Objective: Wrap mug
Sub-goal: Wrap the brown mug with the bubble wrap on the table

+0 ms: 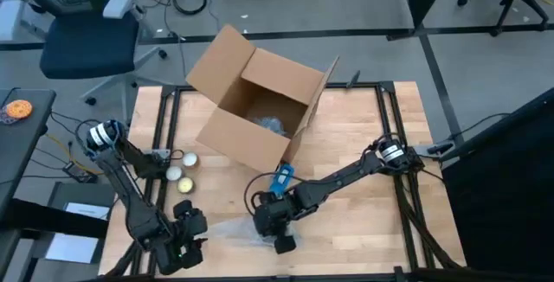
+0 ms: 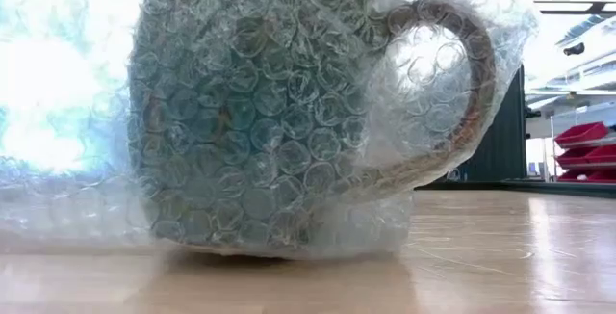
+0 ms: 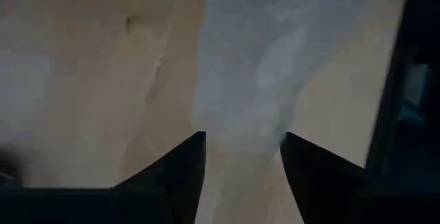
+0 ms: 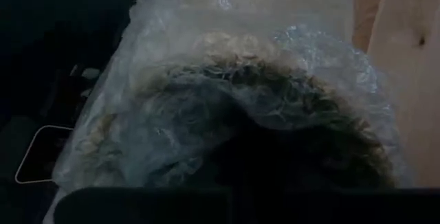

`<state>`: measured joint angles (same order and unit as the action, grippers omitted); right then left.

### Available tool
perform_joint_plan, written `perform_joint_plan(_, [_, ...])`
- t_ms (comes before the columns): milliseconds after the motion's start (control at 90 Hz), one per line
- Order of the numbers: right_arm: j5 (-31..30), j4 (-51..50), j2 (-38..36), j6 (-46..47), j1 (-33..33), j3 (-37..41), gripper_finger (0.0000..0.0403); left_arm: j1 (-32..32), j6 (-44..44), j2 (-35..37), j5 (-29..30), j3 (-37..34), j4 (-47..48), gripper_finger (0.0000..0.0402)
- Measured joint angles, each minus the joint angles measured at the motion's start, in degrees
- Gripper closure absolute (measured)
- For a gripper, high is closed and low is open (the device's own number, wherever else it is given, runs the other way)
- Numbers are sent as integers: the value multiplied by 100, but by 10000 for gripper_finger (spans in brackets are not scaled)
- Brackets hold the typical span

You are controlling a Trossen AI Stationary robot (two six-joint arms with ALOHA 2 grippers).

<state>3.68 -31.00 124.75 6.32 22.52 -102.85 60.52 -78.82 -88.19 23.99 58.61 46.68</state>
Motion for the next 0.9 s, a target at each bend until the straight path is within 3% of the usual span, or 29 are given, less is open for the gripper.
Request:
perform_joint_plan(167, [2,0,-2,-48,0,0,403,-148,-1318,-230,-177,-88,-3,253])
perform_joint_plan(300, [2,0,-2,-56,0,0,403,-333,-1409,-194,-291,-86,-632,317])
perform_joint_plan(433, [2,2,-4,-52,0,0,403,-524,-742,-168,-56,-83,-1681,391])
perform_joint_plan(678, [-6,-2,-4,156,-17,0,403,-773,963,-53,374,-83,-3493,401])
perform_joint_plan(900, [-17,-2,-7,179,-15,0,403,-1004,2332,123,1326,-81,-4132,402])
